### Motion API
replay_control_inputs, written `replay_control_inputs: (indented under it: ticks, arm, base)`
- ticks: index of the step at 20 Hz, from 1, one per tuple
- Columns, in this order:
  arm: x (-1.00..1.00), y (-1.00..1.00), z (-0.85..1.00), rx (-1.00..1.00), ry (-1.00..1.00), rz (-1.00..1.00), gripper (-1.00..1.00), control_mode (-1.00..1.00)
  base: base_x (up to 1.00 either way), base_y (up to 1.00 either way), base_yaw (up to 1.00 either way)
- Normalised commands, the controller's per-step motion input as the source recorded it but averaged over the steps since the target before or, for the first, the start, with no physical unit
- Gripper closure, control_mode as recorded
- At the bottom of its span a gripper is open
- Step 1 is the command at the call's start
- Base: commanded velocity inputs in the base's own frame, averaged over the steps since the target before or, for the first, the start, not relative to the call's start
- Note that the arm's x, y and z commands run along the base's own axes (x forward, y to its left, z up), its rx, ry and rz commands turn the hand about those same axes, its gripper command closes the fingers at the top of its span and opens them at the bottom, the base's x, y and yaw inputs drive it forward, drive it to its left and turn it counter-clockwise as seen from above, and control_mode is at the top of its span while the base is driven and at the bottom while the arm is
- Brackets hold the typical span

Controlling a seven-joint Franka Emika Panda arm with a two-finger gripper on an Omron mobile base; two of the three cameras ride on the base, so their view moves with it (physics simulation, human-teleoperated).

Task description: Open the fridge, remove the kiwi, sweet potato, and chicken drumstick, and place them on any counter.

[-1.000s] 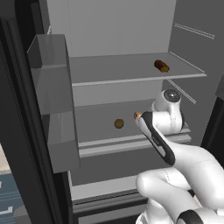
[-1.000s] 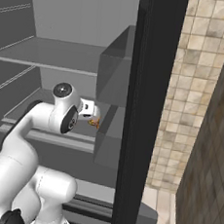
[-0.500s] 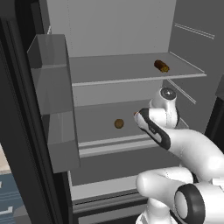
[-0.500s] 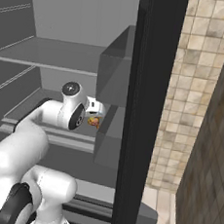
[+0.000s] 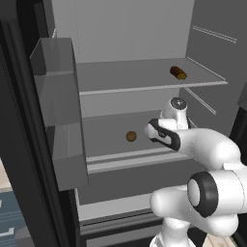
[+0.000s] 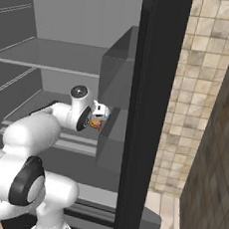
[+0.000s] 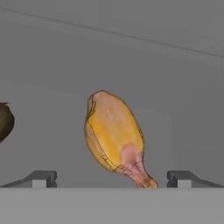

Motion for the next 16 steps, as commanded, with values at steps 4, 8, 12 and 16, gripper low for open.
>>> replay_control_inputs:
  ticks: [4, 8, 12, 16]
  arm:
    - [0.29, 0.00, -0.19, 0.00, 0.04, 0.00, -1.00, -1.00]
    - [0.26, 0.00, -0.26, 0.00, 0.08, 0.00, -1.00, -1.00]
    - [0.29, 0.00, -0.32, 0.00, 0.09, 0.00, -1.00, -1.00]
    - [0.31, 0.00, -0.30, 0.00, 0.07, 0.00, -1.00, -1.00]
  base:
    - [0.00, 0.00, 0.00]
    - [0.00, 0.00, 0.00]
    - [0.00, 0.00, 0.00]
    - [0.00, 0.00, 0.00]
